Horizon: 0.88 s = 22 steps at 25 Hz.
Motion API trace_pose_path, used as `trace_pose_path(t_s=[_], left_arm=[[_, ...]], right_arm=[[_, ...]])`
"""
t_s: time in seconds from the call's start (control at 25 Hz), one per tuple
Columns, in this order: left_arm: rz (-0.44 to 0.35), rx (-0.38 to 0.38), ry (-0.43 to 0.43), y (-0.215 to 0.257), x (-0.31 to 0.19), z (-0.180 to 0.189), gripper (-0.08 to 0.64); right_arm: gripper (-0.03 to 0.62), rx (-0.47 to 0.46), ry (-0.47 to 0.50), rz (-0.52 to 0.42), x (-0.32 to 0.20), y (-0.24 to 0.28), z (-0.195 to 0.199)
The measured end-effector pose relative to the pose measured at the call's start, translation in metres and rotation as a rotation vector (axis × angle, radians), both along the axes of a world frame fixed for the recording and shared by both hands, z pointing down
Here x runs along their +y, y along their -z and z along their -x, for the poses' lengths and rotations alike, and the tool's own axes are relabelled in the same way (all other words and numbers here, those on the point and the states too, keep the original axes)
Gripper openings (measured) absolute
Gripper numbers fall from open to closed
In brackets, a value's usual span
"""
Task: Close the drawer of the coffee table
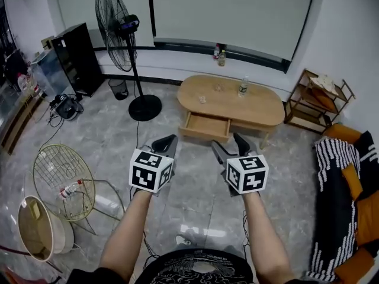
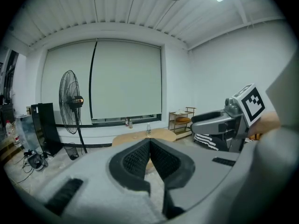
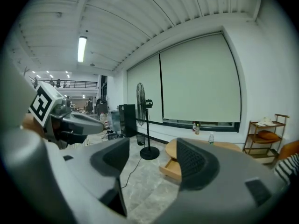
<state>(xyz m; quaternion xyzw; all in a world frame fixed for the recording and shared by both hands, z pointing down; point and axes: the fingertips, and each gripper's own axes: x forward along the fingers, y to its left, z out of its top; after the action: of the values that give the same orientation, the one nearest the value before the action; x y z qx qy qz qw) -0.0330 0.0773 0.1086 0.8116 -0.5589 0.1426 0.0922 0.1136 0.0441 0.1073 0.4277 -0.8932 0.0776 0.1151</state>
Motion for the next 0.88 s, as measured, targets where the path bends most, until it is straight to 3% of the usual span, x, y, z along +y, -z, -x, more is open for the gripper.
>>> trace_pose_path(t_s=[0.28, 0.68, 0.88], left_arm=[[-0.003, 0.009, -0.019, -0.004, -0.016, 0.036, 0.0], [-0.023, 0.006, -0.087, -0.006, -0.063, 0.021, 0.0], [-0.023, -0.004, -0.092, -0.014, -0.099, 0.031, 0.0]], right_arm=[[0.318, -0.015, -0.058, -0.019, -0.02, 0.004, 0.023], [0.319, -0.021, -0.095, -0.014, -0.053, -0.005, 0.024], [0.318, -0.027, -0.091, -0.014, -0.088, -0.016, 0.038]])
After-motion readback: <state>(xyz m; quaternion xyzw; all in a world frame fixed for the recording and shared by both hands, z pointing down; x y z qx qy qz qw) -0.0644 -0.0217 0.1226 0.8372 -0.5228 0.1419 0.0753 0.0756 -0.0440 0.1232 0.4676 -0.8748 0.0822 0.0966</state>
